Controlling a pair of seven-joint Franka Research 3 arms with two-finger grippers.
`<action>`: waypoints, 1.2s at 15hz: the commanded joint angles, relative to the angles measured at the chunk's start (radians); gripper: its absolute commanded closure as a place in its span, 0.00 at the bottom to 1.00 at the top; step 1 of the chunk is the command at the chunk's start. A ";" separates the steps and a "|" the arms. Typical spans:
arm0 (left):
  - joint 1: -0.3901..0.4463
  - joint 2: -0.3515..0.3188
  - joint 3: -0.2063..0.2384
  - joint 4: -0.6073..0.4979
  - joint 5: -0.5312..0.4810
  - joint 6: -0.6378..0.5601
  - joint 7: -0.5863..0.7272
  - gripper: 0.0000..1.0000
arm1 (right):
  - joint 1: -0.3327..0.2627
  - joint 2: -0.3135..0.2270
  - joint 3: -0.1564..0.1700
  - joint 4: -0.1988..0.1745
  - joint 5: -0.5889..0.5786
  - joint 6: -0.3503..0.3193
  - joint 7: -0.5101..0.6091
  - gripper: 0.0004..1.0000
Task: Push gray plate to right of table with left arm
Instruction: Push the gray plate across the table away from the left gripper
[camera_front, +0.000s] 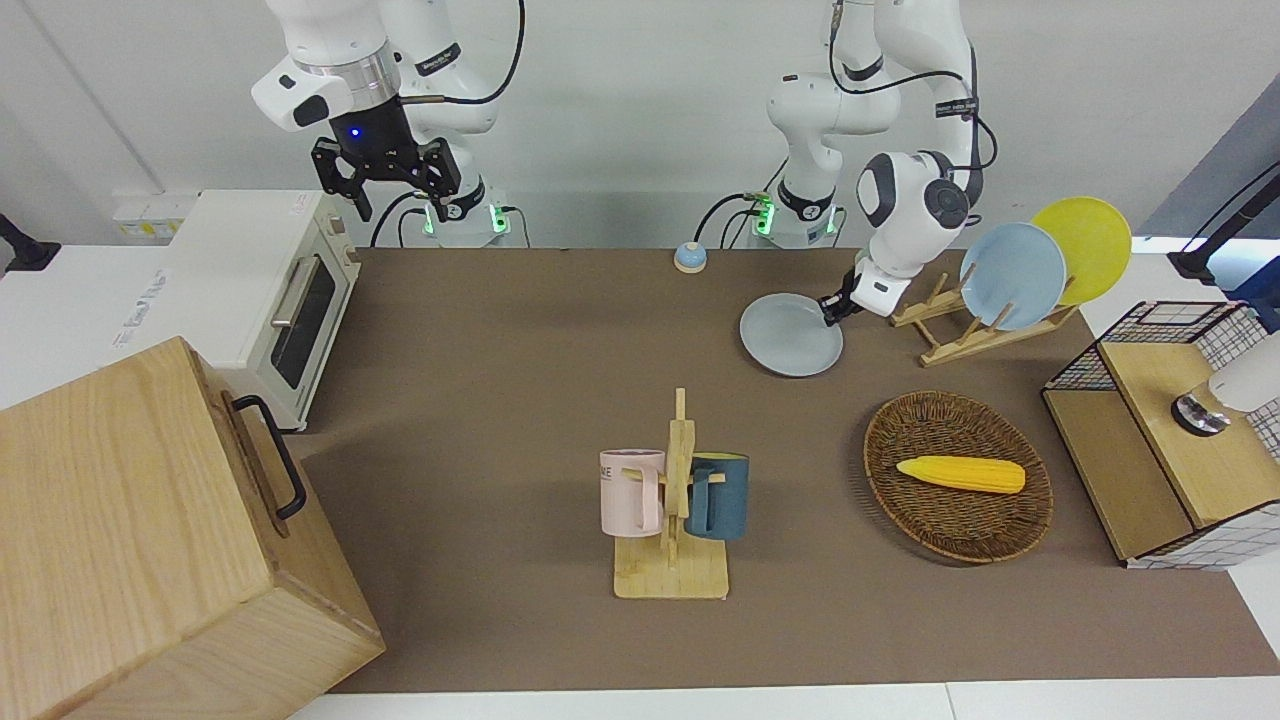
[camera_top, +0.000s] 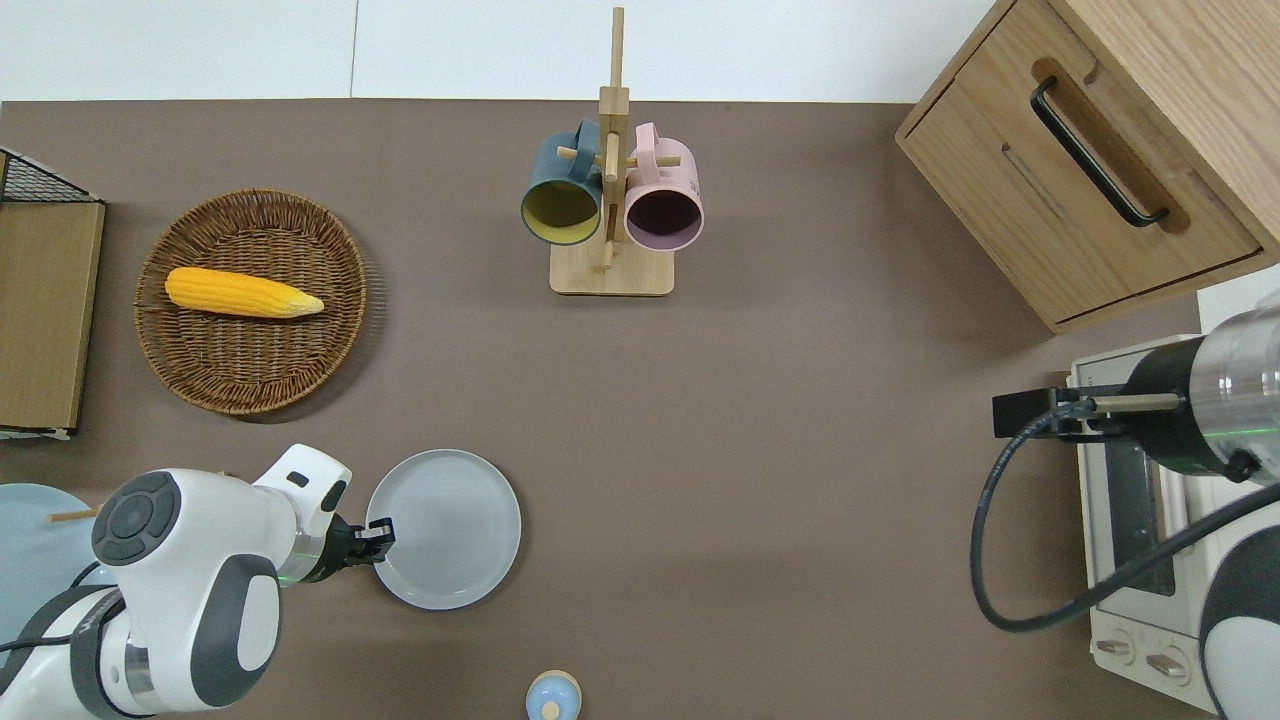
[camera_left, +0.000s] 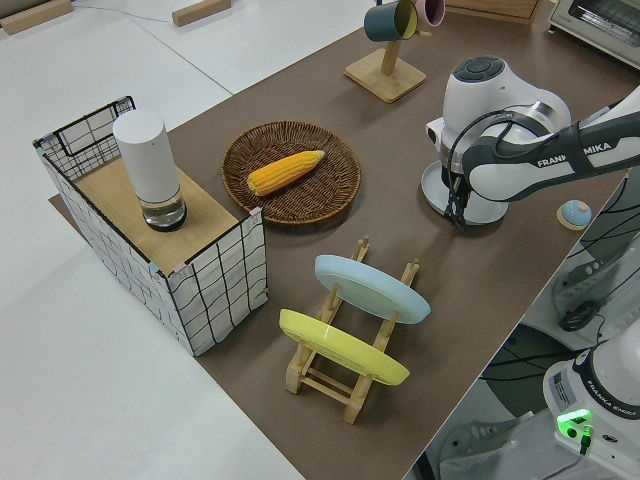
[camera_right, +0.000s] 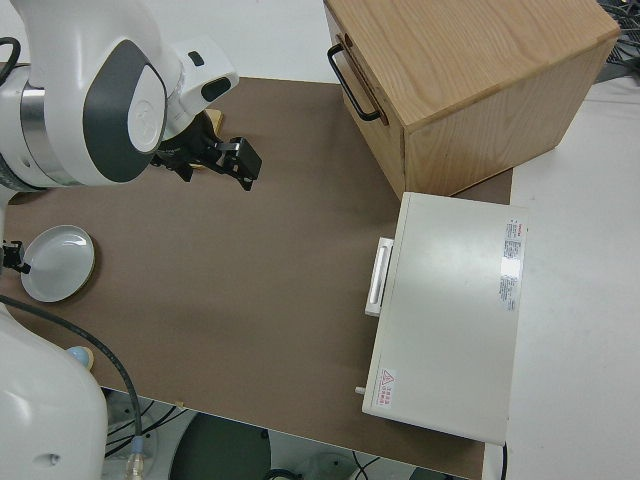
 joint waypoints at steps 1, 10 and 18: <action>-0.073 -0.005 0.005 -0.032 -0.046 0.041 -0.023 1.00 | -0.024 -0.027 0.014 -0.027 0.021 0.000 0.012 0.00; -0.335 0.090 0.005 -0.028 -0.189 0.233 -0.154 1.00 | -0.024 -0.027 0.014 -0.027 0.021 0.000 0.010 0.00; -0.498 0.225 -0.101 0.134 -0.273 0.331 -0.446 1.00 | -0.024 -0.027 0.014 -0.027 0.021 0.000 0.010 0.00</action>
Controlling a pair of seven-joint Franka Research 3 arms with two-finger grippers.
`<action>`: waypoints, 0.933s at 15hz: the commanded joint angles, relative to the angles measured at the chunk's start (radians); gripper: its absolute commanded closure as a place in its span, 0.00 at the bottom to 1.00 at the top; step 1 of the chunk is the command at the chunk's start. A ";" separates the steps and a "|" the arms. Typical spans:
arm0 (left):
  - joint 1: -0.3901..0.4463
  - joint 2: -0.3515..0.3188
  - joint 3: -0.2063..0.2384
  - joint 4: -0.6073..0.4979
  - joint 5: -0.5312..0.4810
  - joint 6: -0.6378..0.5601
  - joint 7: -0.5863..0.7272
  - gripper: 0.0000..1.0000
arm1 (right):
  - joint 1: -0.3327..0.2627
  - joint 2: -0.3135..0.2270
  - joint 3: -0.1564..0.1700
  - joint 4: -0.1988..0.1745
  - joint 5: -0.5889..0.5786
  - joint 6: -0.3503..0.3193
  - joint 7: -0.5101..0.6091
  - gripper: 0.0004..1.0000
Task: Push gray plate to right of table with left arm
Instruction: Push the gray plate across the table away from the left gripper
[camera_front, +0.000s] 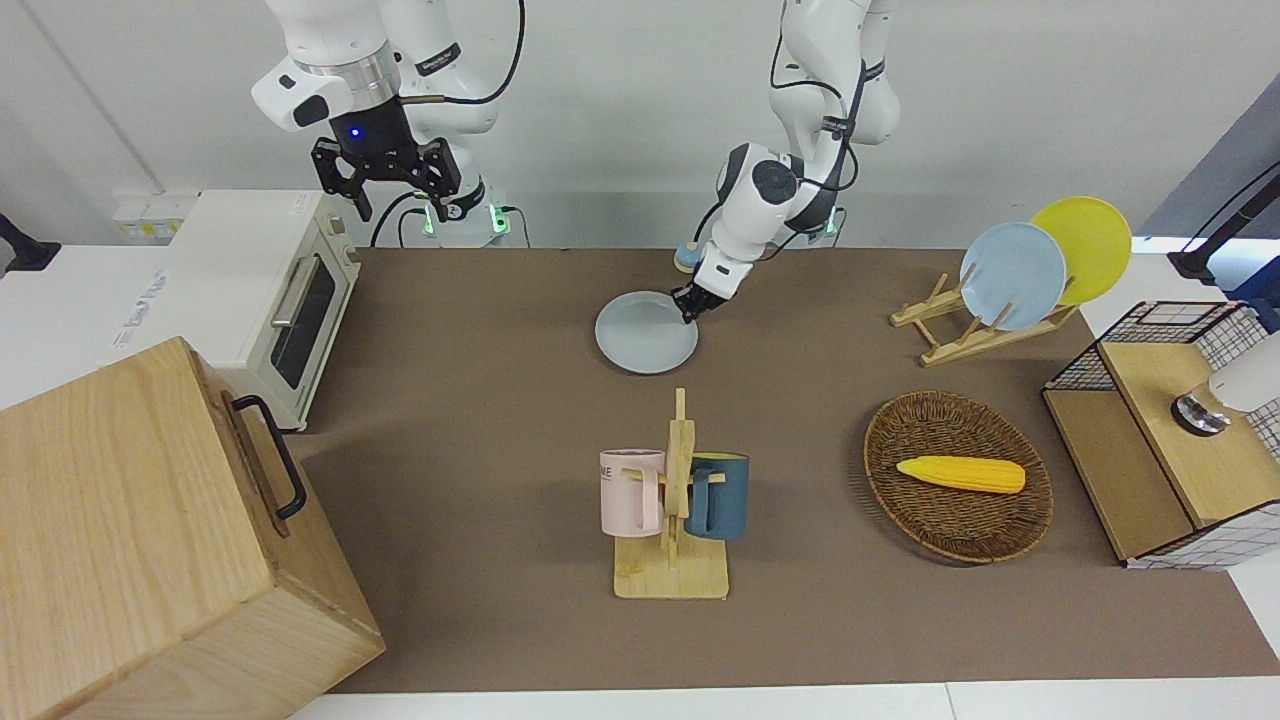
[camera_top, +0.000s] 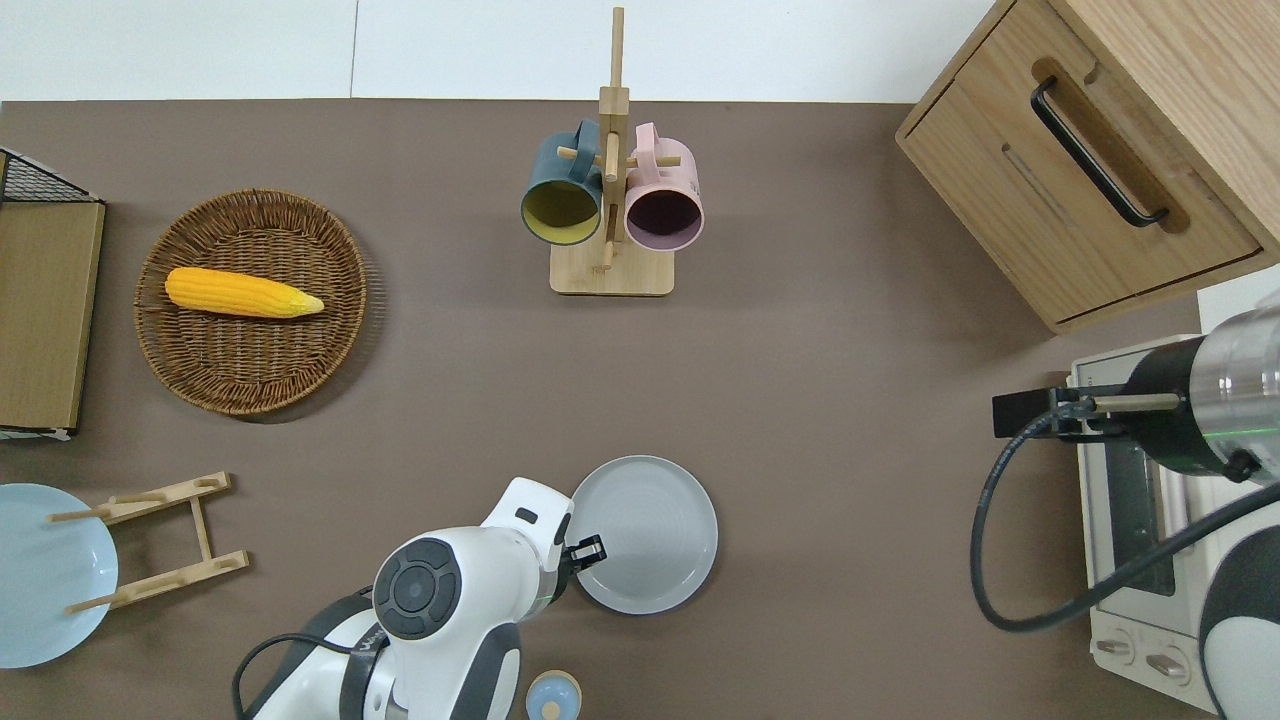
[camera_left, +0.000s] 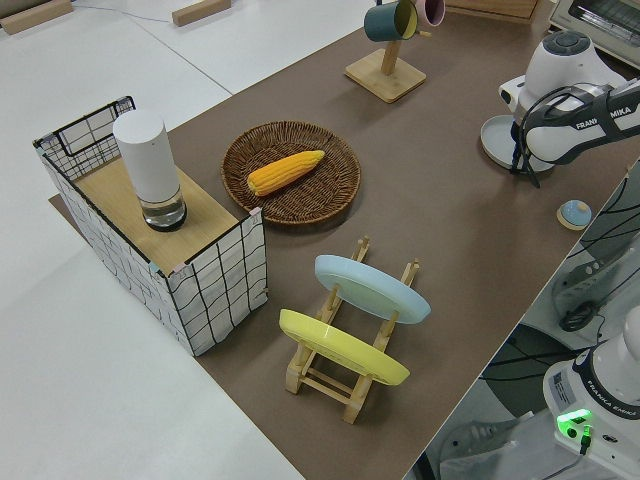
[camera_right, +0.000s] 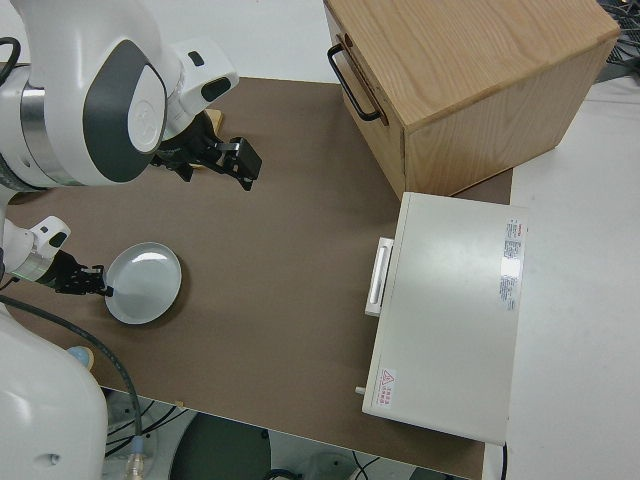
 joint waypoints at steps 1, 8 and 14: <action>-0.066 0.136 -0.039 0.114 -0.035 0.055 -0.132 1.00 | -0.024 -0.027 0.014 -0.027 0.021 0.000 0.010 0.00; -0.136 0.248 -0.079 0.231 -0.067 0.142 -0.212 1.00 | -0.024 -0.027 0.014 -0.027 0.021 0.000 0.010 0.00; -0.138 0.283 -0.086 0.280 -0.067 0.141 -0.246 0.83 | -0.024 -0.027 0.014 -0.027 0.021 0.000 0.010 0.00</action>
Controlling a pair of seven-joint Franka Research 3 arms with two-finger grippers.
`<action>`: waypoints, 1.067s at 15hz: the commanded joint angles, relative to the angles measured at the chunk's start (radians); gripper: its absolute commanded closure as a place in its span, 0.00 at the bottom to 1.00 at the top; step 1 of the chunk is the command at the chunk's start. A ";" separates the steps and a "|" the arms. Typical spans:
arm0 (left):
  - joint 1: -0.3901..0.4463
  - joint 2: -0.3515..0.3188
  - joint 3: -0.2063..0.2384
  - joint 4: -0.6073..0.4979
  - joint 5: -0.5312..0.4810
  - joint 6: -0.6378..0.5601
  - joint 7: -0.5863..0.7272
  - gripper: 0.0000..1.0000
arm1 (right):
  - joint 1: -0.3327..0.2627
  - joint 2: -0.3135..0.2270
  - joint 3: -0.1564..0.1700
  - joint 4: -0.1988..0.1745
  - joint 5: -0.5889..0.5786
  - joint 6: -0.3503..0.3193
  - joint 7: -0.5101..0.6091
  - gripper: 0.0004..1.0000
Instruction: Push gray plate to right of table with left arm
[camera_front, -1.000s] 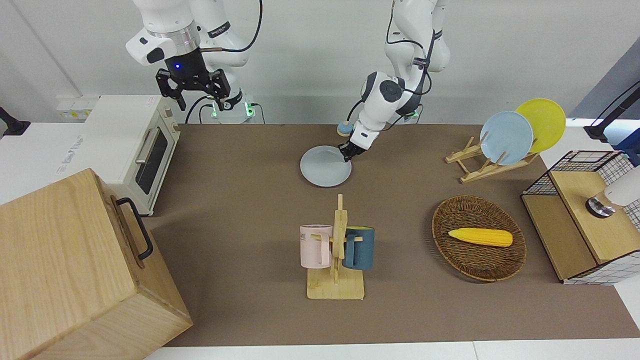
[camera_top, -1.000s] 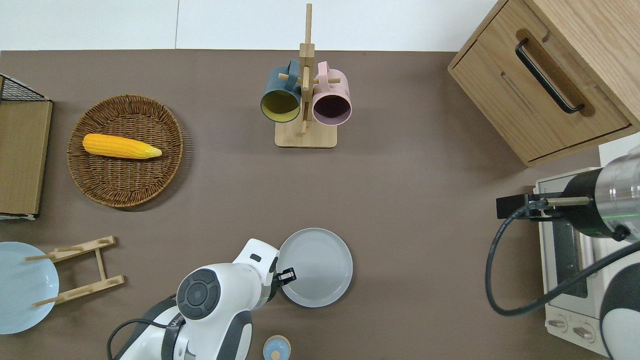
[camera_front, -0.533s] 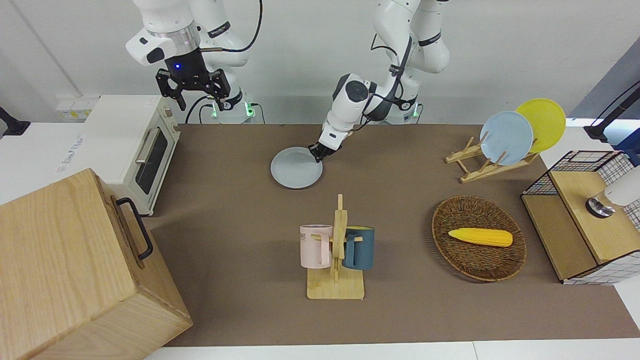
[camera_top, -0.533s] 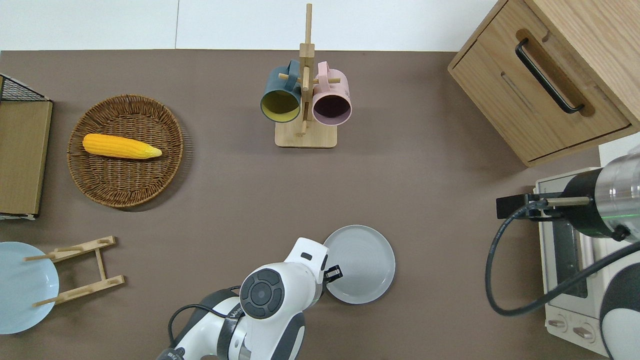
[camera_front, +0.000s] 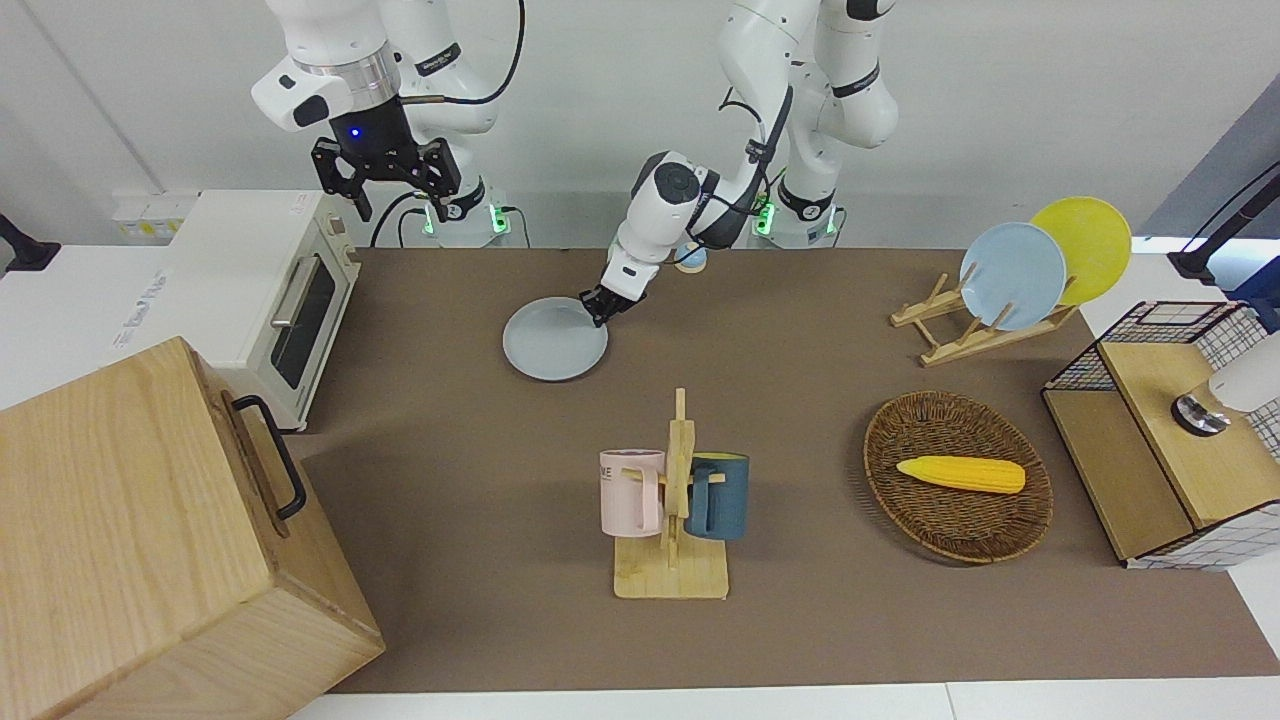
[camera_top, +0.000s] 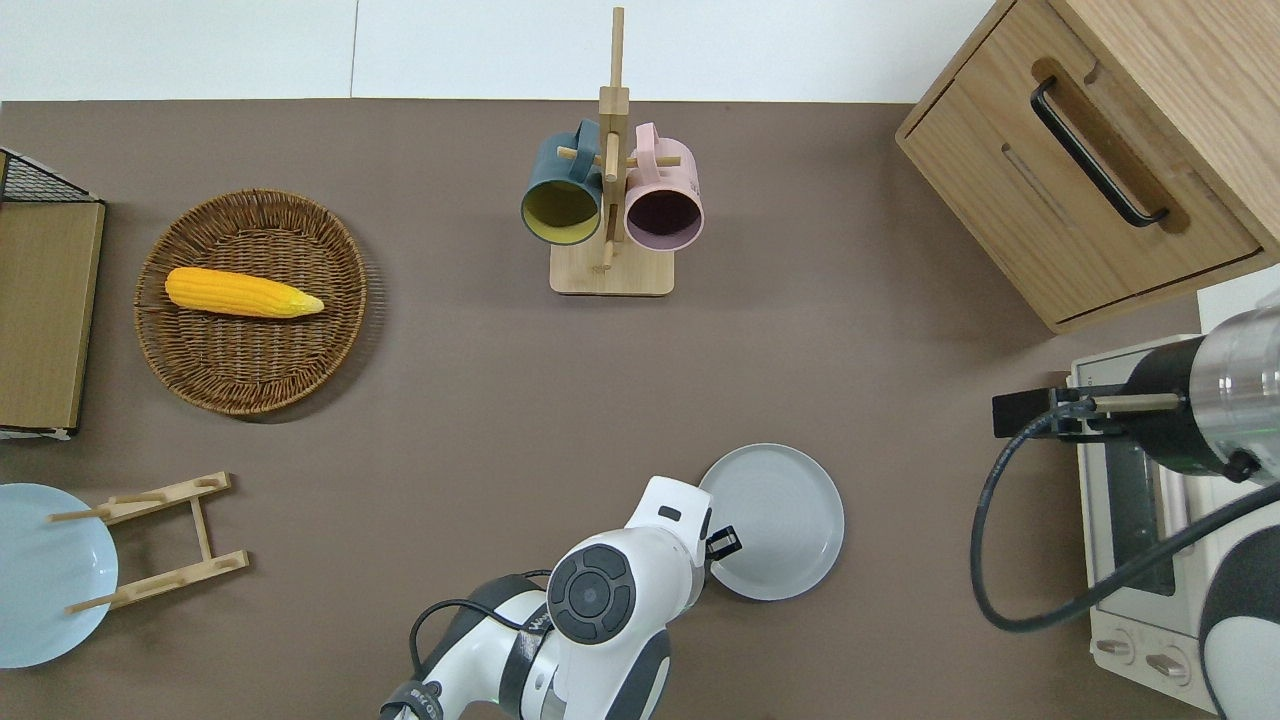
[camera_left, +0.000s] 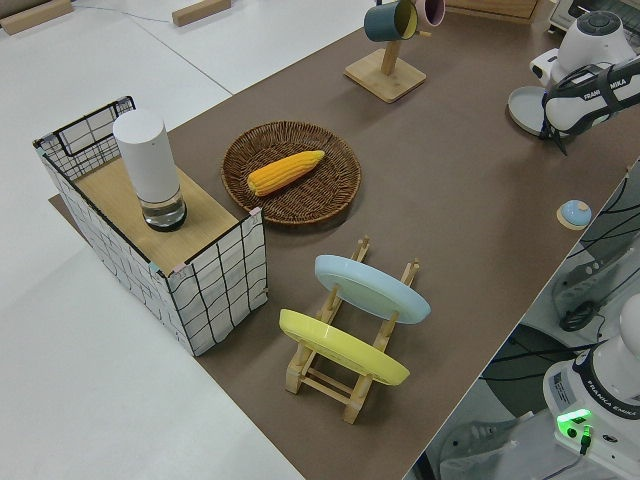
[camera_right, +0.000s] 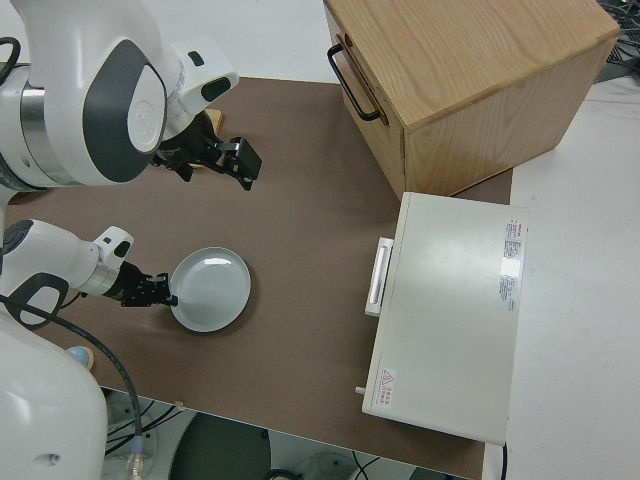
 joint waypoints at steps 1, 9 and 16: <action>0.007 0.044 -0.002 0.021 -0.015 0.017 -0.006 0.70 | -0.024 -0.027 0.014 -0.027 0.021 0.000 0.010 0.00; 0.183 -0.193 0.005 0.047 0.042 -0.412 0.011 0.02 | -0.024 -0.027 0.014 -0.027 0.021 0.000 0.010 0.00; 0.251 -0.202 0.396 0.353 0.250 -0.975 0.487 0.01 | -0.024 -0.027 0.014 -0.027 0.021 0.000 0.012 0.00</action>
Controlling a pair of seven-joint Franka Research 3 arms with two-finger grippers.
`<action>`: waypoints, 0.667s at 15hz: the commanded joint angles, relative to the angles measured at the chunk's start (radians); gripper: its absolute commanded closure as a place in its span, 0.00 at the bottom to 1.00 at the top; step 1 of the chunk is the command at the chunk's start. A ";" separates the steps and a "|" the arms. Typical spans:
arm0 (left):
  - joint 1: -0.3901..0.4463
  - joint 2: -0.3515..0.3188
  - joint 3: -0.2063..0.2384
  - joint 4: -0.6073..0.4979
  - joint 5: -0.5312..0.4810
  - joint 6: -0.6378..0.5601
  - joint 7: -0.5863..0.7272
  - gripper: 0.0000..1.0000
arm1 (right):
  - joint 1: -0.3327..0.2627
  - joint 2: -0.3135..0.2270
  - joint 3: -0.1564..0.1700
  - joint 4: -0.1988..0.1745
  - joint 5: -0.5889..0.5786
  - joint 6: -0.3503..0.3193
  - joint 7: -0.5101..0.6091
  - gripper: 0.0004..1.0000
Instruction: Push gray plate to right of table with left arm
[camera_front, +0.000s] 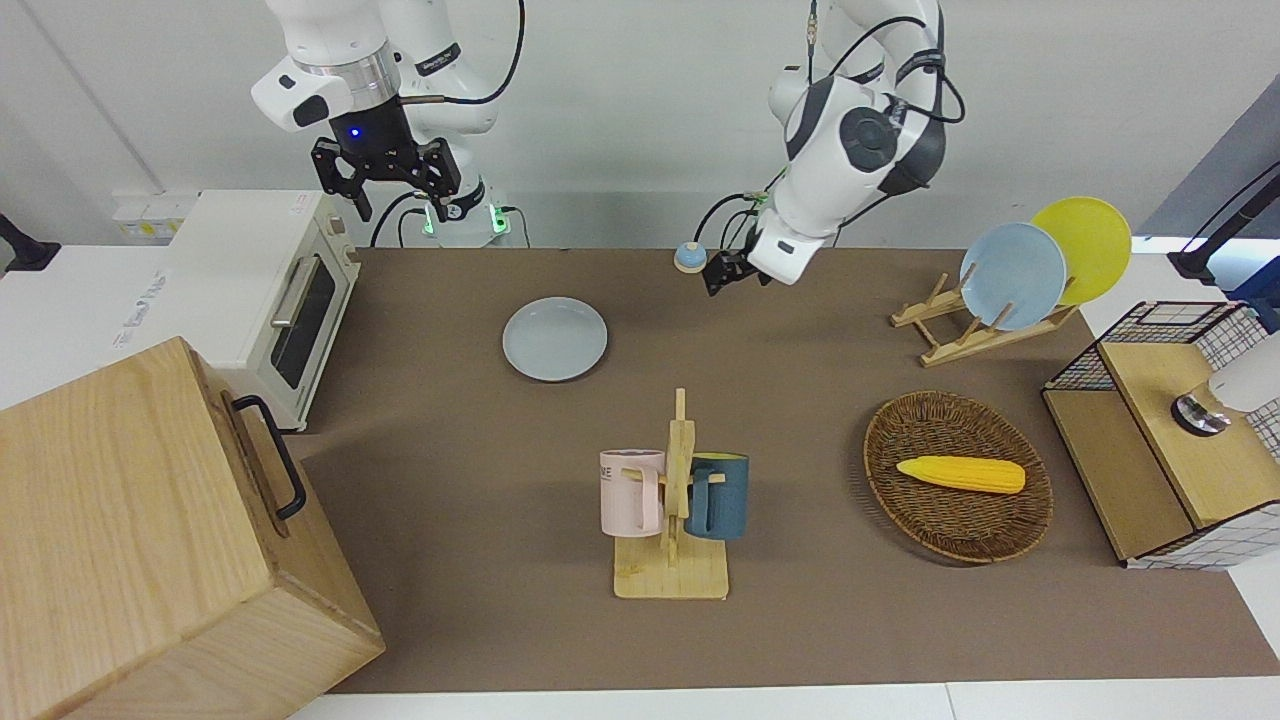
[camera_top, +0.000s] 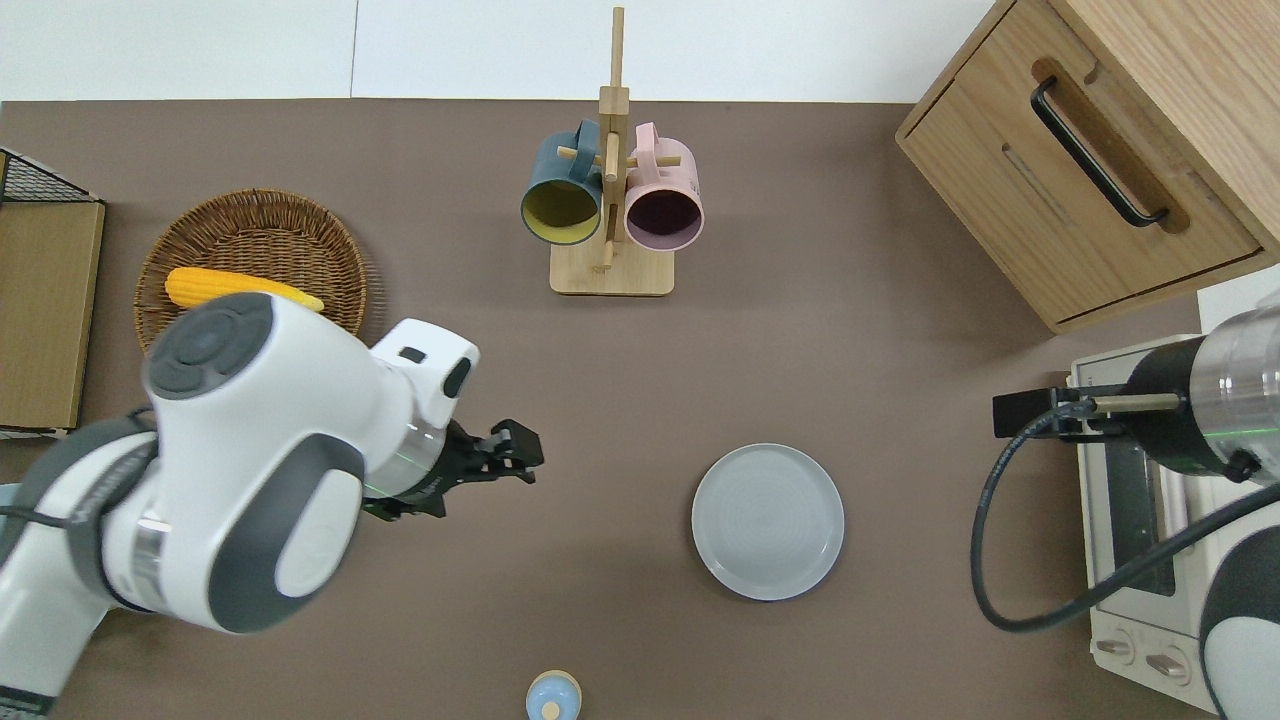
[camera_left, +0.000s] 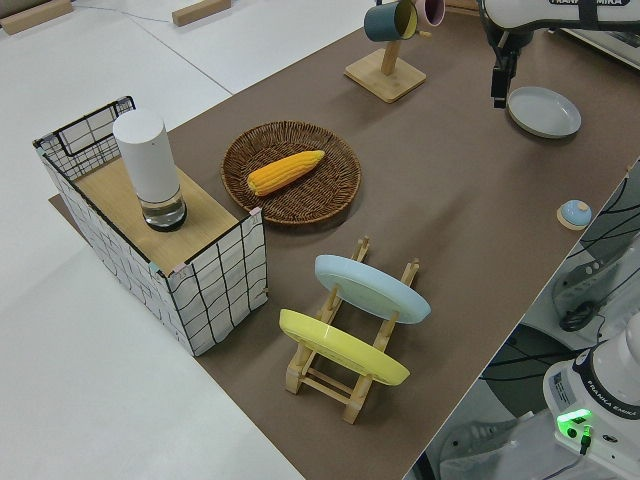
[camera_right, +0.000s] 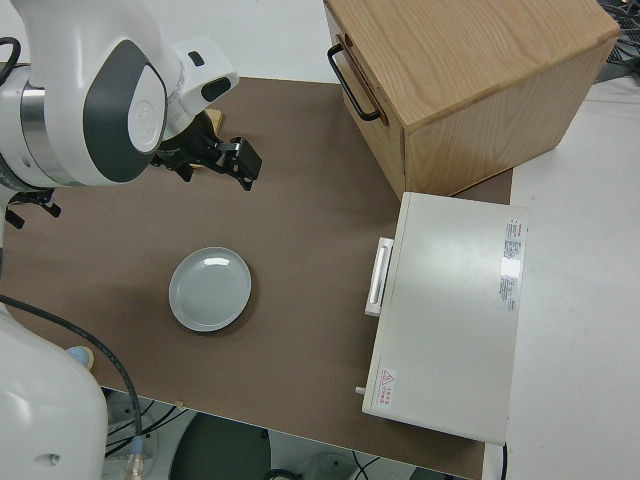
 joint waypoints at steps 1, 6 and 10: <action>0.037 0.008 0.108 0.045 0.080 -0.091 0.251 0.01 | -0.024 -0.027 0.014 -0.027 0.021 0.000 0.010 0.00; 0.100 -0.009 0.098 0.230 0.229 -0.206 0.314 0.01 | -0.024 -0.027 0.014 -0.027 0.021 0.000 0.010 0.00; 0.154 -0.009 0.113 0.329 0.231 -0.229 0.314 0.01 | -0.024 -0.027 0.014 -0.027 0.021 0.000 0.010 0.00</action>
